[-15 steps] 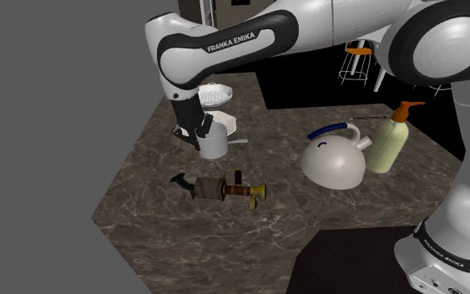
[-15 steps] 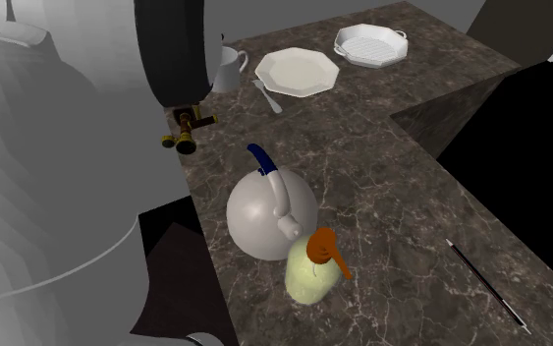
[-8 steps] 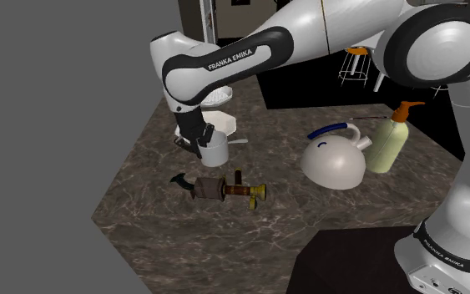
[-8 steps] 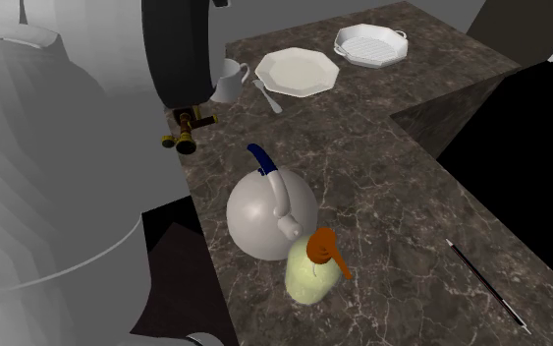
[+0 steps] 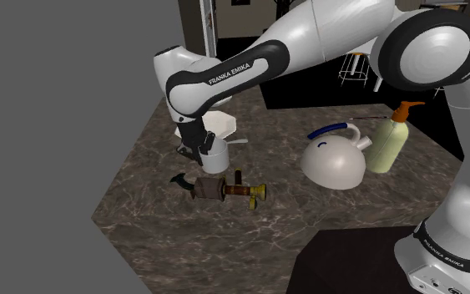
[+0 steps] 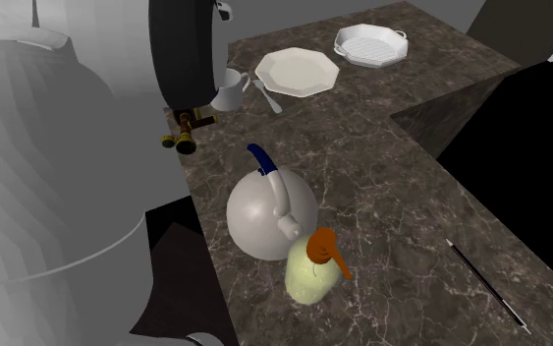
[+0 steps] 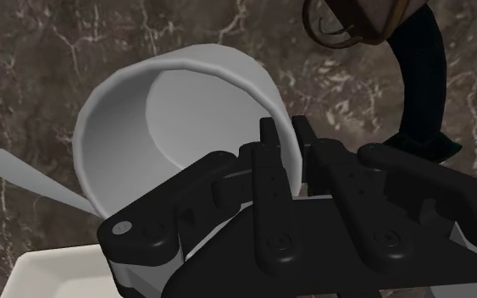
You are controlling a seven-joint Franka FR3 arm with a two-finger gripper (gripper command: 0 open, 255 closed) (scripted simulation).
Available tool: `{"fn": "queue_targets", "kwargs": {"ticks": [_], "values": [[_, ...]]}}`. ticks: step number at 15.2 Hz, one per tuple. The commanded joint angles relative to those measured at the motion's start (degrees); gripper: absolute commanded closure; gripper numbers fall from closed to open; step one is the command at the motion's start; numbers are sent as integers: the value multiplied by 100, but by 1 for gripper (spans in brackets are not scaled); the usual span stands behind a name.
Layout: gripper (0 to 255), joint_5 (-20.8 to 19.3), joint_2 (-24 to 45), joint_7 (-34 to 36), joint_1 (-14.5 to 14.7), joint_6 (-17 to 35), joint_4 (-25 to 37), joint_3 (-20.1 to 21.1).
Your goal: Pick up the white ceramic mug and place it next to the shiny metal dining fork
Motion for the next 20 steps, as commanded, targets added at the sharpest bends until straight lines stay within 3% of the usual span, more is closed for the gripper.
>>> {"fn": "queue_targets", "kwargs": {"ticks": [1, 4, 5, 10, 14, 20], "values": [[255, -1, 0, 1, 0, 8, -5, 0], [255, -1, 0, 1, 0, 8, -5, 0], [0, -1, 0, 1, 0, 8, -4, 0], [0, -1, 0, 1, 0, 8, -4, 0], [0, 26, -39, -32, 42, -699, 667, 17], [0, 26, -39, -32, 42, -699, 667, 17]]}}
